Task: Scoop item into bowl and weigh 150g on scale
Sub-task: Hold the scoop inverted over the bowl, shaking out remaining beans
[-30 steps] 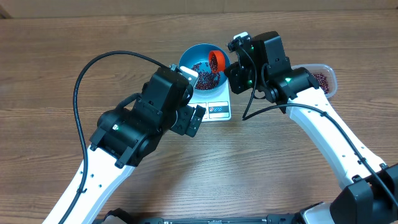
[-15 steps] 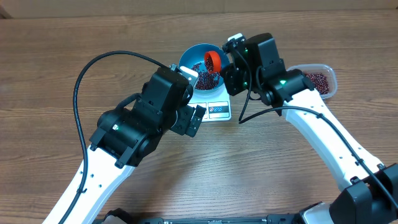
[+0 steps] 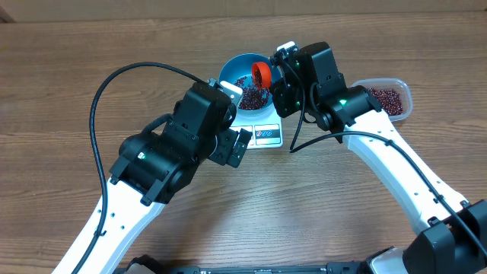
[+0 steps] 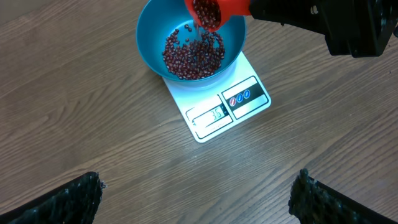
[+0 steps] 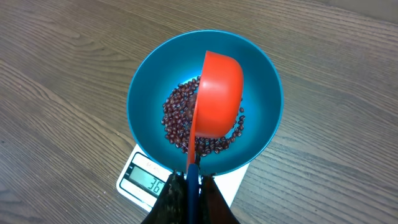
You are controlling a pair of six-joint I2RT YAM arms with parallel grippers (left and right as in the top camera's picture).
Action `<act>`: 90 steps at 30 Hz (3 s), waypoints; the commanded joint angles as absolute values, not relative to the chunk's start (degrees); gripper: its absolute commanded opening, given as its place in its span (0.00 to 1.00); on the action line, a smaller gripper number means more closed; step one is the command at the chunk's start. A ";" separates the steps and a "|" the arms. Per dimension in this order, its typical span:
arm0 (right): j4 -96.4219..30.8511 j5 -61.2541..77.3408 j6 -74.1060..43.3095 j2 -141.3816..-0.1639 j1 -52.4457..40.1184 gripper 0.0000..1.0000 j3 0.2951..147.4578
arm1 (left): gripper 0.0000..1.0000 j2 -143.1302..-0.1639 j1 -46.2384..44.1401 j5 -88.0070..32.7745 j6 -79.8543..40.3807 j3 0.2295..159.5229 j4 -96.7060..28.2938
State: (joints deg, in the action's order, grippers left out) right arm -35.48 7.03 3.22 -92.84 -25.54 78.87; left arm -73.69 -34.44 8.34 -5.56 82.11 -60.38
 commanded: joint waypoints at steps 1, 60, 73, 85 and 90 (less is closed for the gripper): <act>-35.03 6.44 3.51 -91.29 -25.67 0.03 80.75 | 1.00 -73.93 -34.04 7.86 -4.69 82.35 -60.20; -35.44 7.16 13.56 -91.31 -27.42 0.03 80.75 | 1.00 -73.95 -34.04 7.86 -4.69 82.35 -60.20; -35.20 5.80 12.69 -91.42 -27.31 0.04 80.75 | 1.00 -73.93 -34.04 7.86 -4.69 82.35 -60.20; -36.25 6.33 13.82 -91.42 -27.38 0.04 80.75 | 1.00 -73.93 -34.04 7.86 -4.69 82.35 -60.20; -35.05 2.72 8.84 -91.42 -27.38 0.04 80.75 | 1.00 -73.93 -34.04 7.86 -4.69 82.35 -60.20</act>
